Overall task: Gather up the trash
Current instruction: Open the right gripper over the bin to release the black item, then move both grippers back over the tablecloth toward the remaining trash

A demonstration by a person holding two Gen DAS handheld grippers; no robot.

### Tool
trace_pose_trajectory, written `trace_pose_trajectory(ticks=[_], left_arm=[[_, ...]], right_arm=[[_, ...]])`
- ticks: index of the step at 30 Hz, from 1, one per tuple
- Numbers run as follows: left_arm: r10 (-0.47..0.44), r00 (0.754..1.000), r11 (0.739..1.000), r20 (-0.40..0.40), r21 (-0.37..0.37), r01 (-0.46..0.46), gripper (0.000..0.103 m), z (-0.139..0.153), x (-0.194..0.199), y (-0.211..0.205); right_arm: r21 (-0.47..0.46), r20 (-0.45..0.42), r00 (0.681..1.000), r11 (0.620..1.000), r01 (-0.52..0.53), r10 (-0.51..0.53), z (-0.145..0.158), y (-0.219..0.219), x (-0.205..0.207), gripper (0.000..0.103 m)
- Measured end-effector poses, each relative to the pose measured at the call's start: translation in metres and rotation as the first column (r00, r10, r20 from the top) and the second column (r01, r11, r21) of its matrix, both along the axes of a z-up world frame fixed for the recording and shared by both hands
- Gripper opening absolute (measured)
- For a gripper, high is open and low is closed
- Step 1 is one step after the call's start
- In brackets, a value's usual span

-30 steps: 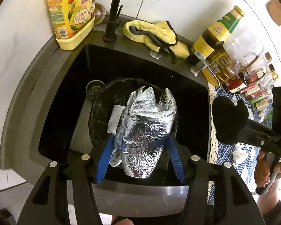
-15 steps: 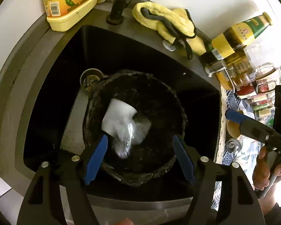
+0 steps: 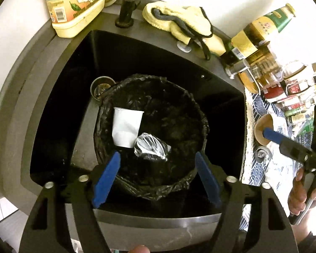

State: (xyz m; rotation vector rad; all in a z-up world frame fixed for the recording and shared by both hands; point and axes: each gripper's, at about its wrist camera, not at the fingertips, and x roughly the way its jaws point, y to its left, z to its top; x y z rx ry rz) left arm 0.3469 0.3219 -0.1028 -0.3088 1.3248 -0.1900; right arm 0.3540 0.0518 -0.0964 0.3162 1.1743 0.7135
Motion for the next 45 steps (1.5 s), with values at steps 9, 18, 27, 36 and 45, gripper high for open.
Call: trace_pose_trajectory(ticks=[9, 18, 27, 36, 45], left_arm=[[0.005, 1.0, 1.0, 0.02, 0.012, -0.005, 0.077, 0.016, -0.018, -0.016], [-0.073, 0.997, 0.997, 0.018, 0.029, 0.073, 0.077, 0.025, -0.031, -0.07], [-0.111, 0.994, 0.994, -0.013, 0.008, 0.111, 0.077, 0.017, -0.05, -0.149], [-0.122, 0.993, 0.993, 0.004, -0.011, 0.122, 0.089, 0.021, -0.078, -0.243], [-0.054, 0.999, 0.998, -0.003, 0.033, 0.054, 0.096, 0.008, -0.104, -0.304]], right_arm=[[0.005, 0.014, 0.981, 0.981, 0.196, -0.196, 0.013, -0.091, -0.035, 0.075], [-0.091, 0.077, 0.954, 0.95, 0.297, -0.291, 0.019, -0.166, -0.058, 0.08], [-0.18, 0.116, 0.957, 0.942, 0.282, -0.265, 0.029, -0.225, -0.073, 0.08], [-0.306, 0.212, 0.959, 0.919, 0.249, -0.189, 0.058, -0.298, -0.08, 0.098], [-0.454, 0.138, 0.984, 0.875, 0.165, -0.114, 0.04, -0.35, -0.063, 0.098]])
